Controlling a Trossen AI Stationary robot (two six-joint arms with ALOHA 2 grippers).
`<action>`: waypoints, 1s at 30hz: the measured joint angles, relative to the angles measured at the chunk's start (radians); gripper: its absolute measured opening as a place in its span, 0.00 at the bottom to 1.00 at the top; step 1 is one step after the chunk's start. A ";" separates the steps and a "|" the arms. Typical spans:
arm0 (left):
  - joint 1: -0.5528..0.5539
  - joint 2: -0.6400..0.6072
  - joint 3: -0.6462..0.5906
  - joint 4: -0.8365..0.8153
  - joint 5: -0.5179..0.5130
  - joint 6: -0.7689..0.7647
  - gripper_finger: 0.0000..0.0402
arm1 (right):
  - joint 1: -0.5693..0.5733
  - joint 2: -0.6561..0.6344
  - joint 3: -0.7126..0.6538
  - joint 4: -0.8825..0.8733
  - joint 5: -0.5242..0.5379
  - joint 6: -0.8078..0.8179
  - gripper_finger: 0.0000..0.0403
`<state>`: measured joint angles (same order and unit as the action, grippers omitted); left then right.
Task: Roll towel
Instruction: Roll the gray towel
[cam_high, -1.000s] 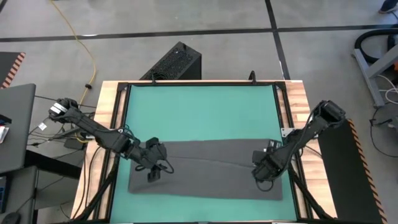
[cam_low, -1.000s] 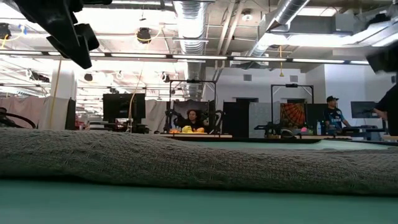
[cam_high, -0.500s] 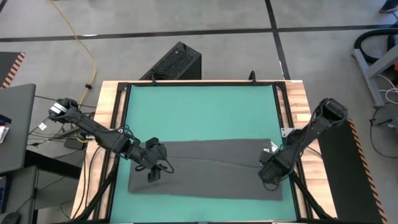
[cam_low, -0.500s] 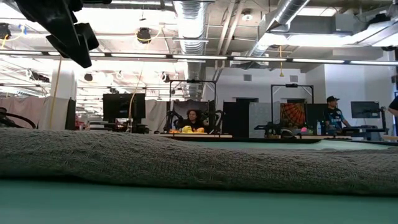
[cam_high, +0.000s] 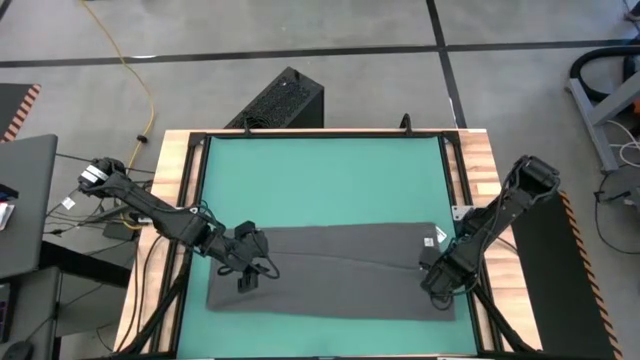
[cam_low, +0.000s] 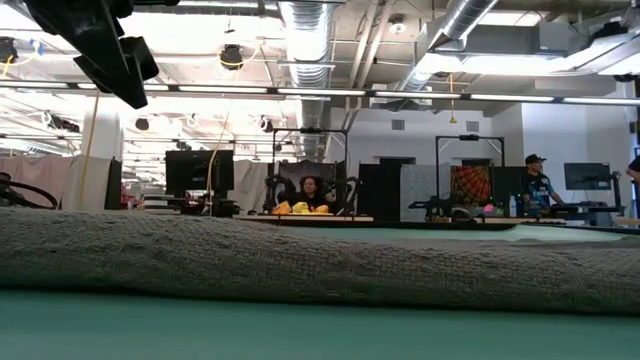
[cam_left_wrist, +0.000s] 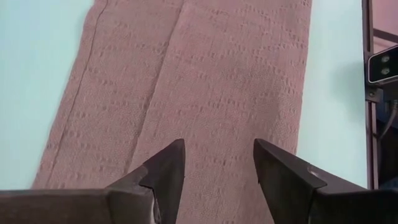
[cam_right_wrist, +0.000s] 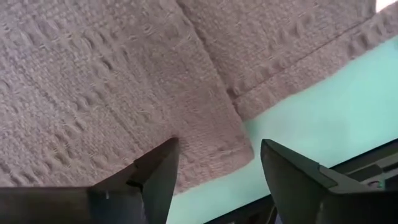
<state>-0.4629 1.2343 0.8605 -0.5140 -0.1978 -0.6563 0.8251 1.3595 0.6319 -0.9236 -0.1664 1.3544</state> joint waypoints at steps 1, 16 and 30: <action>0.000 0.000 0.000 0.000 0.000 0.000 0.45 | -0.002 0.000 0.000 0.003 -0.004 -0.001 0.62; 0.000 0.000 0.000 -0.056 0.002 -0.006 0.44 | -0.001 0.000 0.040 -0.002 -0.021 -0.019 0.03; 0.090 -0.004 0.000 -0.183 -0.259 0.086 0.44 | 0.021 0.001 0.193 -0.222 0.060 -0.053 0.04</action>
<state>-0.3731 1.2304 0.8604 -0.6966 -0.4570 -0.5703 0.8463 1.3602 0.8248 -1.1457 -0.1062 1.3011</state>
